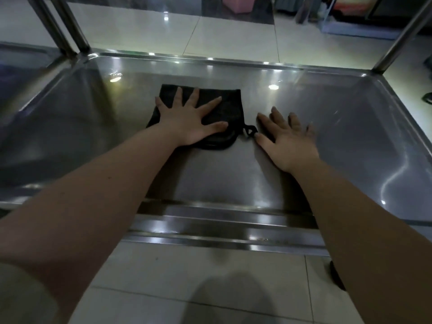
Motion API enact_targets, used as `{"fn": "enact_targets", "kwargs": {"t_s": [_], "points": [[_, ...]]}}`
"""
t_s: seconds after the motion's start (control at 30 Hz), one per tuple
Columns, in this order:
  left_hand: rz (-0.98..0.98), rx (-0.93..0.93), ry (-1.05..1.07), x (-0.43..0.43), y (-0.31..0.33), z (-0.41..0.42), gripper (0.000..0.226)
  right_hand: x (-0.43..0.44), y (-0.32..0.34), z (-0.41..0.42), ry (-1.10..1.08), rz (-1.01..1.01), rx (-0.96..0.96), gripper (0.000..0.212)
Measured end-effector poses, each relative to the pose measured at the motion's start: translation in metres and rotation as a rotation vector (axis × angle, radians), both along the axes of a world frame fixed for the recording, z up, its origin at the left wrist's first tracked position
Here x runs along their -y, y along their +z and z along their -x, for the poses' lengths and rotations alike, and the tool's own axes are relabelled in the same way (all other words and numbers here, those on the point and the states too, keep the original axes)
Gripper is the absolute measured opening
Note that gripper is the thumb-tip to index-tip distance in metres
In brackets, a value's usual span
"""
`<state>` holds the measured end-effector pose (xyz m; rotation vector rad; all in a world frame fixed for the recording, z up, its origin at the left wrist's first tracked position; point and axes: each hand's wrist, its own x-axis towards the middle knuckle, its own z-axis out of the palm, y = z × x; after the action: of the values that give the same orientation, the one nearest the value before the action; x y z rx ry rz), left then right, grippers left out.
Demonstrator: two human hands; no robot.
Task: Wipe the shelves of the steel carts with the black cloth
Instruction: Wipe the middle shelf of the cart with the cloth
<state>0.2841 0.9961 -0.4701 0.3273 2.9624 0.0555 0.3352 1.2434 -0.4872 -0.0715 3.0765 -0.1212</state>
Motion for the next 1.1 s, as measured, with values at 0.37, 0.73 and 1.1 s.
{"fn": "enact_targets", "kwargs": {"t_s": [0.37,0.73,1.1], "points": [[0.040,0.024,0.034,0.047,0.003,-0.130,0.086,0.004,0.005,-0.006,-0.013,-0.002,0.022,0.060],[-0.021,-0.048,0.199,0.014,-0.002,-0.129,0.083,0.018,0.013,-0.005,-0.051,-0.059,0.033,0.057],[-0.017,0.028,0.309,0.084,0.003,-0.125,0.083,0.137,0.013,0.019,0.016,0.148,0.047,0.061]]}}
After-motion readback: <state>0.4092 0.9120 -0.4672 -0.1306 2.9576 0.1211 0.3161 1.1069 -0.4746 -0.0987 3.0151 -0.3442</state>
